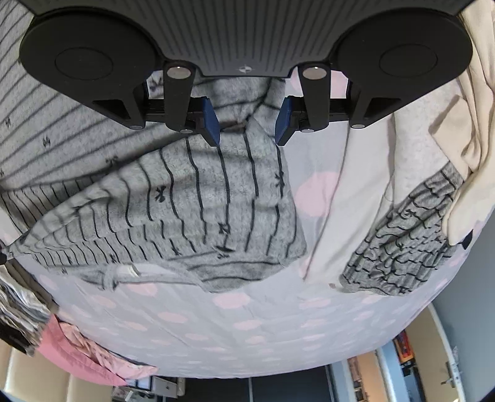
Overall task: Fold clothes
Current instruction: 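Pinch the folded side with the right tool, straighten it, then open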
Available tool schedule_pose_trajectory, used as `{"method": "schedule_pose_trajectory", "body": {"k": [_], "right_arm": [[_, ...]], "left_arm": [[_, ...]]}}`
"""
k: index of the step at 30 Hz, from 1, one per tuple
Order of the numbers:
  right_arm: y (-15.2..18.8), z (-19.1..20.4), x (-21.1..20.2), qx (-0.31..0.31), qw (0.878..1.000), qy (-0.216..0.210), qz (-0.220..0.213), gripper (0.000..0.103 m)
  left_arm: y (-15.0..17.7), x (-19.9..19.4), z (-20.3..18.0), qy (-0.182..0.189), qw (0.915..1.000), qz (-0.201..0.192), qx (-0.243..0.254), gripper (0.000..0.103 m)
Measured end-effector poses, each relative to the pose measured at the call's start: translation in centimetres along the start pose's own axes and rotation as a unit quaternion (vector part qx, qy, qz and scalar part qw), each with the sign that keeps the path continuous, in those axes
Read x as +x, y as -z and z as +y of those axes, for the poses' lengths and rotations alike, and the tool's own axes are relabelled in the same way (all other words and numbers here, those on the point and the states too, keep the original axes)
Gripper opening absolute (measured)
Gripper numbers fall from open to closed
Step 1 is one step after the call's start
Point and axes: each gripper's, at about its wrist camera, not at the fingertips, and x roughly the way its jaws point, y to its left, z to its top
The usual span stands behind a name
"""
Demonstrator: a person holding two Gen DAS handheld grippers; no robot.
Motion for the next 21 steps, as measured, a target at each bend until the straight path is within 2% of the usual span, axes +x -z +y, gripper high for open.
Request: {"method": "schedule_pose_trajectory", "body": {"k": [2, 4, 7, 9, 12, 14, 21], "right_arm": [[0.2, -0.7, -0.1, 0.005, 1.0, 0.021, 0.013, 0.006], [0.8, -1.1, 1.0, -0.014, 0.997, 0.056, 0.052, 0.006], [2.4, -1.8, 3.0, -0.038, 0.987, 0.115, 0.109, 0.007], [3.0, -2.3, 3.6, -0.04, 0.982, 0.138, 0.123, 0.01], [2.6, -2.3, 3.0, -0.052, 0.981, 0.154, 0.105, 0.013], [2.2, -2.1, 2.4, -0.059, 0.982, 0.158, 0.09, 0.022], [0.6, 0.2, 2.0, -0.084, 0.989, 0.115, 0.031, 0.034]], "left_arm": [[0.5, 0.0, -0.3, 0.001, 0.9999, 0.004, 0.01, 0.04], [1.0, 0.1, -0.5, 0.001, 0.9998, 0.013, 0.017, 0.04], [1.4, 0.2, -0.6, -0.004, 0.9996, 0.022, 0.02, 0.04], [1.3, 0.0, -0.3, -0.004, 0.9997, 0.021, 0.014, 0.04], [0.4, -0.3, 0.5, 0.008, 0.9997, 0.022, -0.007, 0.04], [-0.7, -0.4, 1.1, 0.016, 0.9994, 0.024, -0.02, 0.04], [-5.9, 0.7, 4.9, 0.015, 0.9961, 0.008, -0.087, 0.04]]}}
